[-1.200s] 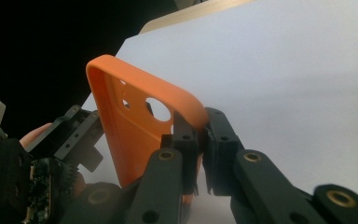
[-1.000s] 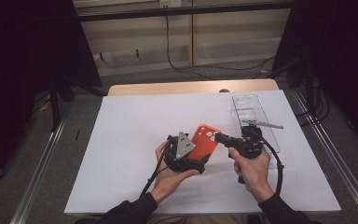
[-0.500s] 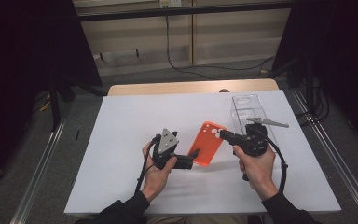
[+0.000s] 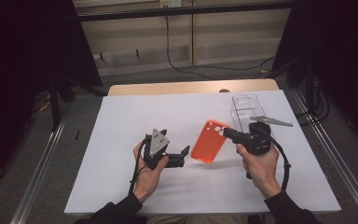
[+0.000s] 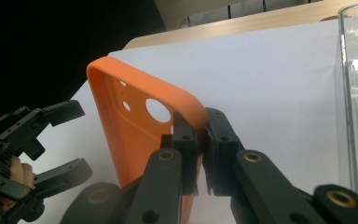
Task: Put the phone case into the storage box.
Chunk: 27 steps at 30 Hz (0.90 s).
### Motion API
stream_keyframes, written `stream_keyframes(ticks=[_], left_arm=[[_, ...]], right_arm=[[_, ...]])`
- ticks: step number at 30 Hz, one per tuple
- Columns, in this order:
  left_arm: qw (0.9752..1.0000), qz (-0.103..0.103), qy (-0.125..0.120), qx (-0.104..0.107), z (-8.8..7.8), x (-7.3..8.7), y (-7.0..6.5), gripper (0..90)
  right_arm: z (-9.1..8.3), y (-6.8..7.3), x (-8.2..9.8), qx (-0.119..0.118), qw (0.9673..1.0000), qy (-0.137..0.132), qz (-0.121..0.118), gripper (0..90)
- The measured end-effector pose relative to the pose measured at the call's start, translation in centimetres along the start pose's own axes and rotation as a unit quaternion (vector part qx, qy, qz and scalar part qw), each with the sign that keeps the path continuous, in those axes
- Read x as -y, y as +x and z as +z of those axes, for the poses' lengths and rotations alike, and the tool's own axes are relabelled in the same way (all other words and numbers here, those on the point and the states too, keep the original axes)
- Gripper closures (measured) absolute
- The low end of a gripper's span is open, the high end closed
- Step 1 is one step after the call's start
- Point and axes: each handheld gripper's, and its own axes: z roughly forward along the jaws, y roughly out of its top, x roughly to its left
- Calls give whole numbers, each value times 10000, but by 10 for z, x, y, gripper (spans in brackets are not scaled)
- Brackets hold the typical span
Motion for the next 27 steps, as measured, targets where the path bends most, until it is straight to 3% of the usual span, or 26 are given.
stream_keyframes(ticks=[5, 11, 13, 20, 22, 27], left_arm=[[9998, 25, -66, -160, -7, 3, 7, 35], [9992, -135, -297, -215, -19, 10, 18, 35], [9988, -54, -361, -317, -22, 14, 23, 35], [9971, -233, -540, -476, -30, 18, 33, 39], [9973, -169, -500, -512, -33, 19, 35, 39], [9967, -296, -465, -588, -43, 25, 43, 29]], right_arm=[[-2, -2, -1, 47, 10000, -40, -50, 845], [-4, -3, -3, 82, 9999, -88, -116, 845], [-4, -3, -4, 91, 9998, -108, -117, 845], [-6, -6, -6, 70, 9997, -161, -148, 845], [-7, -6, -6, 71, 9997, -180, -144, 845], [-8, -7, -8, 57, 9995, -224, -207, 845]])
